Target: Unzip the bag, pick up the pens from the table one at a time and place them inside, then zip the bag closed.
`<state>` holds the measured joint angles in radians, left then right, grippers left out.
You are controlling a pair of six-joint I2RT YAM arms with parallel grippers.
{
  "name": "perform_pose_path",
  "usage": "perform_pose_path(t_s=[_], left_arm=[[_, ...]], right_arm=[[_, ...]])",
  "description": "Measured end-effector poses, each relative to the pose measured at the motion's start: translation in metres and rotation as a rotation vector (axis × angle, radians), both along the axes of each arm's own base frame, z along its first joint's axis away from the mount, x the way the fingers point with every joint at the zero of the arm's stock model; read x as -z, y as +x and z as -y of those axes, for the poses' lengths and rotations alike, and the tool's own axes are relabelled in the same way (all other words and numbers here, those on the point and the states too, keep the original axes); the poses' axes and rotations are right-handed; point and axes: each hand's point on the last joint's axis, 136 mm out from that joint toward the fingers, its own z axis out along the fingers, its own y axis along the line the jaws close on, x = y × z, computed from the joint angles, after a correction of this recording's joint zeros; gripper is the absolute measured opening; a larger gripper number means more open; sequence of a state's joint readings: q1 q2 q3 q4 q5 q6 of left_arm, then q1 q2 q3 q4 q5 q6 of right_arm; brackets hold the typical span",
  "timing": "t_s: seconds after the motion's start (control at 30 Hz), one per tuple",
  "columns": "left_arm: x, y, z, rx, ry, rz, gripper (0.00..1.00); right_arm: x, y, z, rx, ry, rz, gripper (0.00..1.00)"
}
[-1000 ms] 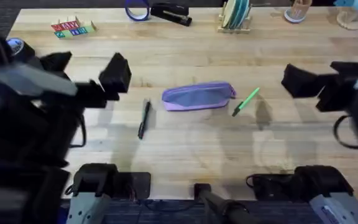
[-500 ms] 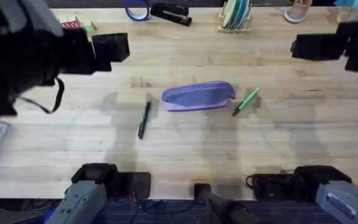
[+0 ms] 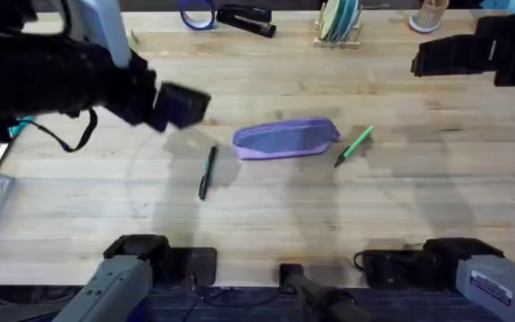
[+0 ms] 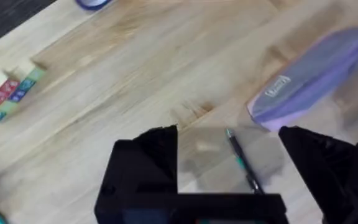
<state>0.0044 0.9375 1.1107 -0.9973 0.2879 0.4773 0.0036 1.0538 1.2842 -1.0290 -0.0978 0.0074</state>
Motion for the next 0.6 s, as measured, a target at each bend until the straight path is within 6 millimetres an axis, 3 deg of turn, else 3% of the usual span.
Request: perform_pose_path(t_s=[0.27, 0.6], left_arm=[[0.008, -0.014, 0.01, 0.186, 0.082, -0.003, 0.993], [0.005, -0.013, 0.014, 0.236, 0.091, 0.025, 0.993]], right_arm=[[0.0, 0.0, 0.0, 0.0, 0.0, 0.001, 0.996], [-0.001, 0.0, 0.0, 0.0, 0.0, 0.002, 0.996]])
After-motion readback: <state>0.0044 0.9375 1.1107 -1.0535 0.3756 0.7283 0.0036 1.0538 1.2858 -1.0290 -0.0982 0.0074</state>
